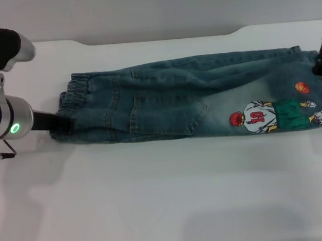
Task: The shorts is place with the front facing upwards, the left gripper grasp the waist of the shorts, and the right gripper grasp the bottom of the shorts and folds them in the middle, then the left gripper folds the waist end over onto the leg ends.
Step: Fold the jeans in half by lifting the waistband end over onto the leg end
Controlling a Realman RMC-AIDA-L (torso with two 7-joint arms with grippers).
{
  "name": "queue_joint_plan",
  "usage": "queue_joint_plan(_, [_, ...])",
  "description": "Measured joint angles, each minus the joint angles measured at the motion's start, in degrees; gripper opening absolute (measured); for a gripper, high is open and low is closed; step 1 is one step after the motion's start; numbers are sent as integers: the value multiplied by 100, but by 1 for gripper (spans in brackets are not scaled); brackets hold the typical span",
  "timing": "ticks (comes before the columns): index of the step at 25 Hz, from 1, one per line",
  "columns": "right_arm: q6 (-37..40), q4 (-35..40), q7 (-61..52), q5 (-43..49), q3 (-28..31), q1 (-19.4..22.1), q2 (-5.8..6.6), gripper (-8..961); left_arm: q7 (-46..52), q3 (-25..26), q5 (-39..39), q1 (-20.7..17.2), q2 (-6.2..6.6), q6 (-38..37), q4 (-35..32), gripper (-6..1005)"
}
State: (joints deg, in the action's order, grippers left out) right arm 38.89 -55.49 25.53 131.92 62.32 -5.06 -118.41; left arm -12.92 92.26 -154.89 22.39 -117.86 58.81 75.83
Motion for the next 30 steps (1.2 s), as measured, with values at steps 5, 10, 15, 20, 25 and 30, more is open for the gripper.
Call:
queue_joint_plan(5, [-213, 115, -13, 0, -49, -165, -22, -1, 1, 1, 5, -119, 0, 37, 369, 87])
queue_joint_plan(10, [-223, 145, -15, -3, -101, -255, -33, -1, 24, -18, 21, -308, -9, 132, 821, 23])
queue_joint_plan(15, [-225, 115, -17, -3, -143, -212, -20, -1, 139, 28, -23, -266, -10, 242, 612, 17])
queue_joint_plan(20, [-225, 126, -19, -3, -142, -189, -15, -1, 126, -15, -45, -356, -10, 248, 759, 113])
queue_joint_plan(25, [-285, 123, -21, 0, -158, -179, -8, -1, 111, -19, -48, -366, -9, 275, 811, 207])
queue_joint_plan(30, [-302, 119, -22, 0, -159, -152, -5, -1, 98, -31, -51, -369, -3, 306, 852, 298])
